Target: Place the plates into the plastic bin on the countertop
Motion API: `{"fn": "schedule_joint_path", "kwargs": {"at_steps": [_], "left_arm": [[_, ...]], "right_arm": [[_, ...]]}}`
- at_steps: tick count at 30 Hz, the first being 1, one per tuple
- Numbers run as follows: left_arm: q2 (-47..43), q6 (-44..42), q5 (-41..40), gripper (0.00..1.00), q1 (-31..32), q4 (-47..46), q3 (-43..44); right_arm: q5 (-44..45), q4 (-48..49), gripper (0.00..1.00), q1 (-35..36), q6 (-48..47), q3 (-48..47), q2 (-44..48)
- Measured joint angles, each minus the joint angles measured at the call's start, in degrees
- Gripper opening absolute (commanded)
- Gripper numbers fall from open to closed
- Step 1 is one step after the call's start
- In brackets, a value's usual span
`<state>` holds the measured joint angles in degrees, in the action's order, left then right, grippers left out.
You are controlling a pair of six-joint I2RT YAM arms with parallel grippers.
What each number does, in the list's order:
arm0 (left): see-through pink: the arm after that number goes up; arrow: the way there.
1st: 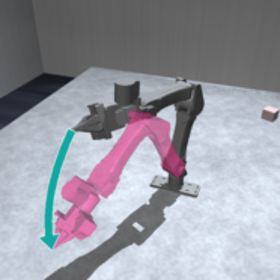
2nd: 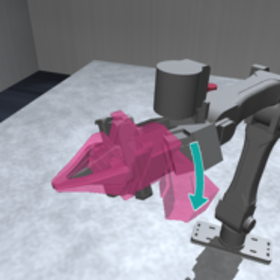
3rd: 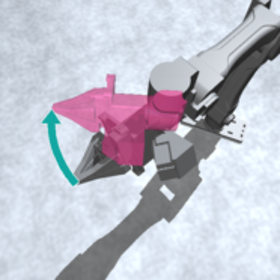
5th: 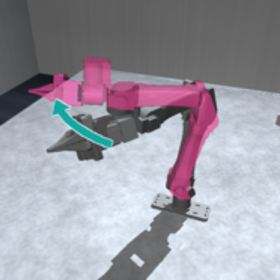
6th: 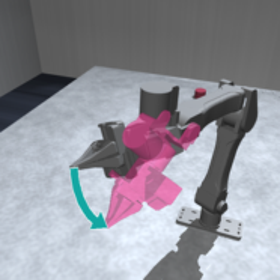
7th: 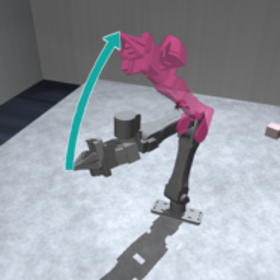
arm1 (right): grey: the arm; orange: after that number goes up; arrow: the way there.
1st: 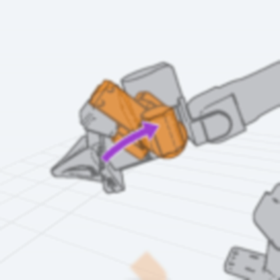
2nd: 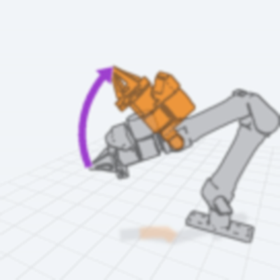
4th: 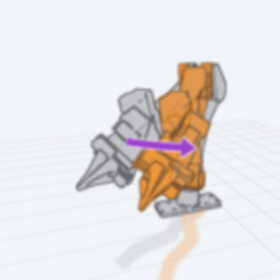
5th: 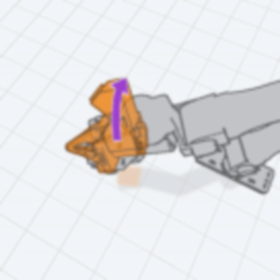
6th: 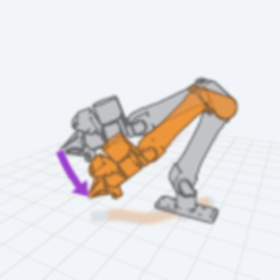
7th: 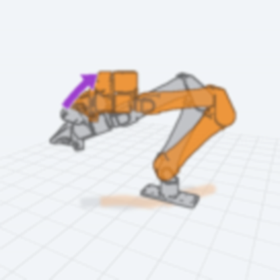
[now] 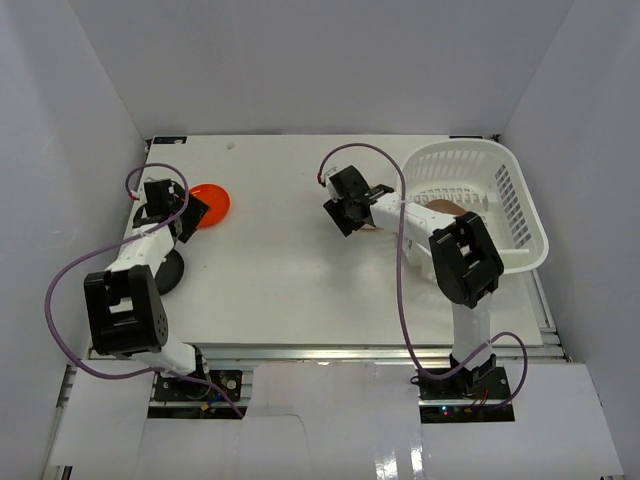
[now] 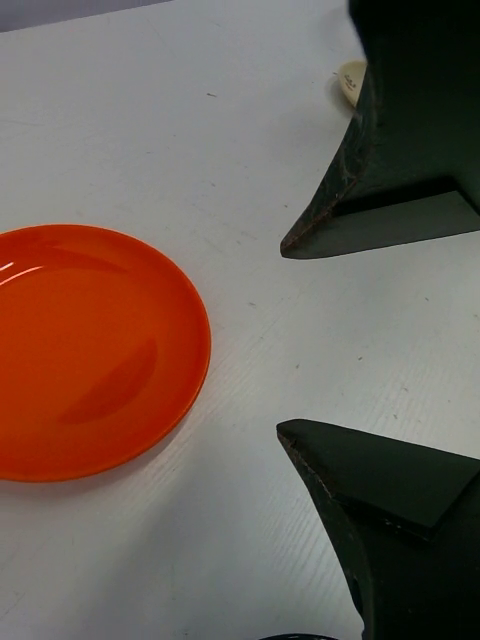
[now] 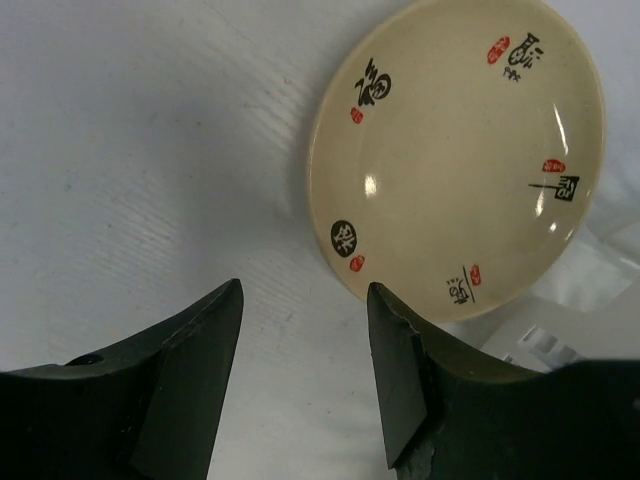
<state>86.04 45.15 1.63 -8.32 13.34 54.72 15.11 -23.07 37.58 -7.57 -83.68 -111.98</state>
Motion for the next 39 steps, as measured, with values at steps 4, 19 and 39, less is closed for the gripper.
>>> {"fn": "schedule_joint_path", "kwargs": {"at_steps": [4, 19, 39], "left_arm": [[2.9, 1.0, 0.8, 0.75, -1.4, -1.4, 0.3], [17.0, 1.2, 2.0, 0.71, -3.1, -1.5, 7.8], [22.7, 2.4, -0.4, 0.29, -3.2, -4.9, 10.3]], "right_arm": [[1.5, -0.2, 0.54, 0.0, -2.6, -5.2, -5.2], [7.3, 2.9, 0.10, 0.1, -7.4, -12.2, -15.4], [10.4, 13.6, 0.08, 13.2, -9.8, -5.1, 12.2]]}}
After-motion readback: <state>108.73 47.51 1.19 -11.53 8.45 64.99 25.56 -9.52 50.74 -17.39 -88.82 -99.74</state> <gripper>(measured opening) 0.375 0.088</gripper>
